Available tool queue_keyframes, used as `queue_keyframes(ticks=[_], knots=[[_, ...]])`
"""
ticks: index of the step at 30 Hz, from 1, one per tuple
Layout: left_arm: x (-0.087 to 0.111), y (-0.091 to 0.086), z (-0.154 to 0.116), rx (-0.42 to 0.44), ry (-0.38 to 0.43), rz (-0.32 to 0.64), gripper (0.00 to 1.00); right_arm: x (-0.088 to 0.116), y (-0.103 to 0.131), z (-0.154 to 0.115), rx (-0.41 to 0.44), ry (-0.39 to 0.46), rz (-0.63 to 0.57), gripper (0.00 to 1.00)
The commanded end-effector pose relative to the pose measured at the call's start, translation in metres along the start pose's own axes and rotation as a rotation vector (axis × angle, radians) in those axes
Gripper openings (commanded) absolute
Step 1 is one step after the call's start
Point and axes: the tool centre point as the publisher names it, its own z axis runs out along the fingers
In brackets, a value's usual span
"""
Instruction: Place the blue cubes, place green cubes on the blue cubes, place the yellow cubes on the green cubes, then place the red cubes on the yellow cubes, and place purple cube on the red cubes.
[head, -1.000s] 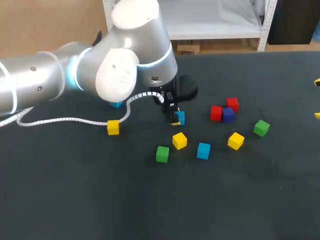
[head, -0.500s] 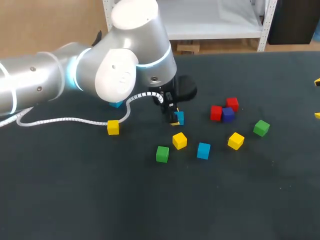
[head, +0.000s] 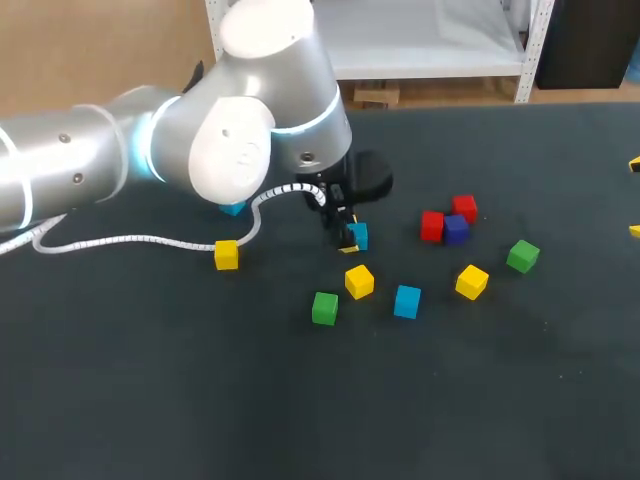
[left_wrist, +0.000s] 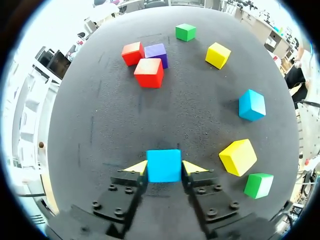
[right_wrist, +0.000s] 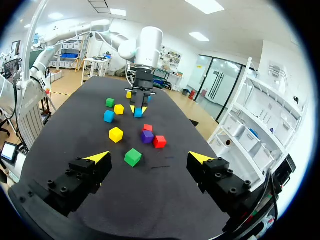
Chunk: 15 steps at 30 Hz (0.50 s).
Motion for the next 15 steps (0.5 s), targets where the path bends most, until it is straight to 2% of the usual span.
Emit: queue_keyframes(ticks=[1, 7, 15], knots=[[0.001, 0.003, 0.000, 0.007, -0.005, 0.000, 1.00, 0.000, 0.001, 0.000, 0.002, 0.000, -0.001, 1.00], [0.003, 0.002, -0.008, 0.002, -0.024, -0.014, 1.00, 0.000, 0.001, 0.000, 0.002, 0.000, -0.001, 1.00], [0.019, -0.001, -0.055, -0.020, 0.025, -0.009, 1.00, 0.000, 0.001, 0.000, 0.002, 0.000, -0.001, 1.00]])
